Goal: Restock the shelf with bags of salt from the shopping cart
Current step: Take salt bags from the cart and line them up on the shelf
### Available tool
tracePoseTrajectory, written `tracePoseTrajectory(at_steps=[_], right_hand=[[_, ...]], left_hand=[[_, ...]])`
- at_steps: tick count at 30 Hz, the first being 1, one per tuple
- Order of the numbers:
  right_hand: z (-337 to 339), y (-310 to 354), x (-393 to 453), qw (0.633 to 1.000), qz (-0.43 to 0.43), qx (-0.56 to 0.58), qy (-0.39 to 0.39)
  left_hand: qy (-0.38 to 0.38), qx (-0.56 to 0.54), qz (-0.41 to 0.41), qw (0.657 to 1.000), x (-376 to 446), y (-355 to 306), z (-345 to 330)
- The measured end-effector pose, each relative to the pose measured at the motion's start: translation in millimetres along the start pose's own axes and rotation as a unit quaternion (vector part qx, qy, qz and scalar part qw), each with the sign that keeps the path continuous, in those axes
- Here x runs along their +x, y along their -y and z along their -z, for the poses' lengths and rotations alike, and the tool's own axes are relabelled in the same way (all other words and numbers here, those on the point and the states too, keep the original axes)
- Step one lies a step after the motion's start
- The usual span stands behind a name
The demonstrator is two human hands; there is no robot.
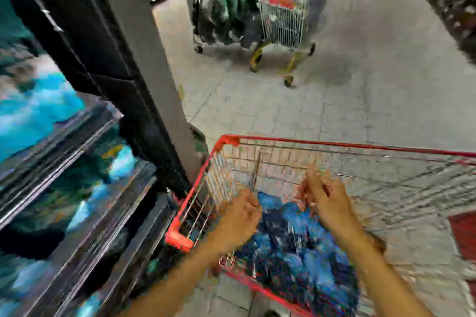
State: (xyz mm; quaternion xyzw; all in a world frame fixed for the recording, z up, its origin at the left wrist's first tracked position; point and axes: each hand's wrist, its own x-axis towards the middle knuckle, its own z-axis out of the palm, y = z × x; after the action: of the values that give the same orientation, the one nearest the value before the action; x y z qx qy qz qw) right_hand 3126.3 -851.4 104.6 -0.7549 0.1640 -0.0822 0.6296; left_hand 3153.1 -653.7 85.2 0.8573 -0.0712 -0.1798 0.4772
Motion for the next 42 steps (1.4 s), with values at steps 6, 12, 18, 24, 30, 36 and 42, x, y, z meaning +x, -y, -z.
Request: tracePoseTrajectory(at_steps=[6, 12, 18, 24, 30, 36, 42], right_hand=[[64.8, -180.4, 29.8, 0.968, -0.222, -0.072, -0.086], [92.6, -339.4, 22.9, 0.913, -0.372, -0.161, -0.052], [91.0, -447.2, 29.1, 0.826, -0.414, -0.376, 0.075], [90.2, -512.7, 44.4, 0.75, -0.462, -0.47, 0.053], [101.8, -547.1, 42.5, 0.759, -0.485, -0.434, 0.034], [100.5, -535.1, 35.7, 0.778, -0.484, -0.398, -0.044], [74.6, -527.7, 20.9, 0.883, -0.436, -0.068, -0.159]], left_hand=[[0.154, 0.028, 0.194, 0.968, 96.2, 78.8, -128.8], [0.168, 0.087, 0.286, 0.939, 175.7, 171.9, -209.8], [0.111, 0.186, 0.258, 0.942, 251.0, 243.7, -265.5], [0.117, 0.292, 0.27, 0.91, 311.6, 296.8, -295.8], [0.066, 0.31, 0.294, 0.902, 333.2, 312.2, -317.2], [0.022, 0.226, 0.346, 0.91, 331.8, 327.8, -327.0], [-0.037, 0.281, 0.35, 0.893, 332.7, 321.5, -339.4]])
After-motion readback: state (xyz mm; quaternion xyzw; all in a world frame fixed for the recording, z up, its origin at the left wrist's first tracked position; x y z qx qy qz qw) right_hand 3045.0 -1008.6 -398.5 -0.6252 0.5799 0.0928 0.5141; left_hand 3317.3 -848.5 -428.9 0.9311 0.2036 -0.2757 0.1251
